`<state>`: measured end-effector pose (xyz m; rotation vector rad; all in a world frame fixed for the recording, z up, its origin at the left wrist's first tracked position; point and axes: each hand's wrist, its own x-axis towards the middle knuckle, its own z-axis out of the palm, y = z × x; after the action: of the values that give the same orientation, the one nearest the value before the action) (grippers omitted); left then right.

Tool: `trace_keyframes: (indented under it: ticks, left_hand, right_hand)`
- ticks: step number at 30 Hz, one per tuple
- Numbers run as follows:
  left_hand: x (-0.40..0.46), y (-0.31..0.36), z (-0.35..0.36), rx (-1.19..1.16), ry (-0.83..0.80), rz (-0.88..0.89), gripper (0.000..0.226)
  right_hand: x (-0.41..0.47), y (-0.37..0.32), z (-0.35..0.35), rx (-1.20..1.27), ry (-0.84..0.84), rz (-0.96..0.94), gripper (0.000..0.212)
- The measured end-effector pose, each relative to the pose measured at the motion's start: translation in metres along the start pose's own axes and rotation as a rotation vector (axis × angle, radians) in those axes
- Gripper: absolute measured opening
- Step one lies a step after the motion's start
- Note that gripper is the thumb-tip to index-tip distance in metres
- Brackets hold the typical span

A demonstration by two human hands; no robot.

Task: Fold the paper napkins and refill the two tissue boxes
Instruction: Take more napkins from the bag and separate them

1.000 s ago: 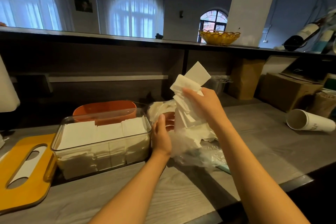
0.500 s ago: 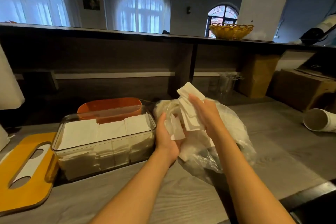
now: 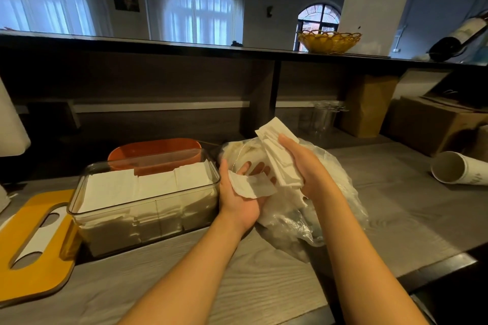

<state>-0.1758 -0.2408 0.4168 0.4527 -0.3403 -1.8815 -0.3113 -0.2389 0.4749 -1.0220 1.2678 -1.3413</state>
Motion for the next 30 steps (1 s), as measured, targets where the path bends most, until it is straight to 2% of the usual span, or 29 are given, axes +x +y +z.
trace_keyframes:
  ticks: [4, 8, 13, 17, 20, 22, 25, 28, 30]
  left_hand:
    - [0.0, -0.002, 0.001, -0.021, -0.02, -0.024, 0.077]
    - [-0.002, -0.003, 0.003, -0.027, -0.044, -0.041, 0.079]
    - [0.0, -0.005, 0.002, 0.001, -0.061, 0.052, 0.073]
    - [0.002, -0.004, -0.003, 0.036, -0.081, 0.02, 0.076]
    - [-0.002, 0.0, -0.003, 0.084, -0.118, -0.034, 0.082]
    - [-0.005, 0.002, 0.0, 0.116, -0.141, -0.056, 0.075]
    - [-0.01, 0.001, 0.006, 0.227, -0.201, -0.103, 0.052]
    - [-0.013, -0.005, 0.01, 0.403, -0.266, -0.135, 0.026]
    - [-0.014, -0.008, 0.01, 0.444, -0.272, -0.124, 0.022]
  right_hand:
    - [-0.007, 0.014, 0.007, -0.113, 0.066, -0.002, 0.039]
    - [-0.013, 0.025, 0.019, -0.228, 0.143, -0.072, 0.023]
    - [-0.014, 0.031, 0.027, -0.385, 0.236, -0.152, 0.028]
    - [-0.016, 0.025, 0.021, -0.293, 0.203, -0.18, 0.024]
    - [-0.012, 0.007, 0.007, -0.416, 0.163, -0.298, 0.014]
    - [-0.012, -0.014, -0.006, -0.549, 0.088, -0.355, 0.008]
    - [-0.01, -0.038, -0.017, -0.723, -0.029, -0.363, 0.007]
    - [-0.002, -0.04, -0.014, -0.707, -0.103, -0.322, 0.004]
    - [0.004, -0.031, -0.013, -0.671, -0.114, -0.294, 0.01]
